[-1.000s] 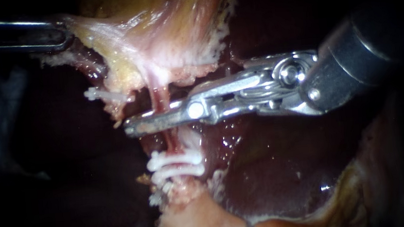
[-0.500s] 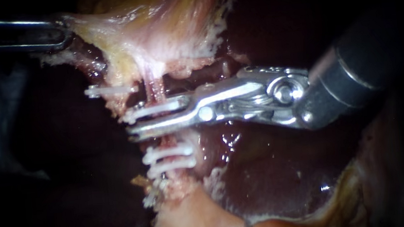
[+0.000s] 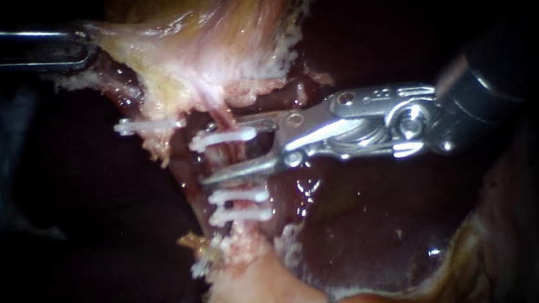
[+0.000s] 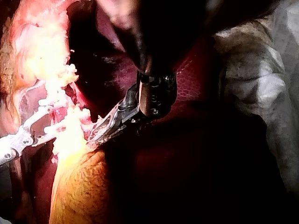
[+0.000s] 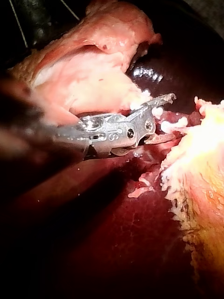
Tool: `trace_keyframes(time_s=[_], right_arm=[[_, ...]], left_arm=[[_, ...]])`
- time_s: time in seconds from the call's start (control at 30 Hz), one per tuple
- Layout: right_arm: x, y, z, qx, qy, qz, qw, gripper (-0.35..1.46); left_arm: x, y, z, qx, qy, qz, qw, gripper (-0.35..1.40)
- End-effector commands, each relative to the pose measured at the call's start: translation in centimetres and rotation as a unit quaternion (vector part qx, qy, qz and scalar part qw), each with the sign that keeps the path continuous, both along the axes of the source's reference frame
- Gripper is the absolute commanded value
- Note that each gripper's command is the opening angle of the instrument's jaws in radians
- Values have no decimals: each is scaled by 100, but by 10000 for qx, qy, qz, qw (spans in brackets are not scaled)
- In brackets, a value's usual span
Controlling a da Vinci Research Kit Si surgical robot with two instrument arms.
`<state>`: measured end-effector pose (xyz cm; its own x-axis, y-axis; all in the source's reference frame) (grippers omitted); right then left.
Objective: Going back third clip right tube
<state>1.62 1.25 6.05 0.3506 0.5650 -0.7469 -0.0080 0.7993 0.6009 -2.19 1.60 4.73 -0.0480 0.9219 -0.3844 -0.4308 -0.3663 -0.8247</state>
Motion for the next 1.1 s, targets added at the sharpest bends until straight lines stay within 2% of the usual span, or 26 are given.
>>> trace_keyframes(time_s=[0.03, 0.3, 0.53, 0.87, 1.1], right_arm=[[-5, 0, -1, -35, 15, -21, 10000, 50], [-29, 3, -10, -183, 46, -95, 9998, 50], [-49, 3, -16, -176, 56, -86, 9998, 50], [-86, -11, -36, -756, 203, -317, 9964, 50], [-109, -12, -40, -989, 161, -289, 9945, 50]], left_arm=[[1, 0, -1, 0, 0, 0, 10000, -35], [1, 0, -1, 0, -1, 1, 10000, -35], [2, 0, -1, 0, -1, 2, 10000, -35], [2, -1, -1, -1, 0, 1, 10000, -35], [1, -1, -1, -2, 1, -1, 10000, -35]])
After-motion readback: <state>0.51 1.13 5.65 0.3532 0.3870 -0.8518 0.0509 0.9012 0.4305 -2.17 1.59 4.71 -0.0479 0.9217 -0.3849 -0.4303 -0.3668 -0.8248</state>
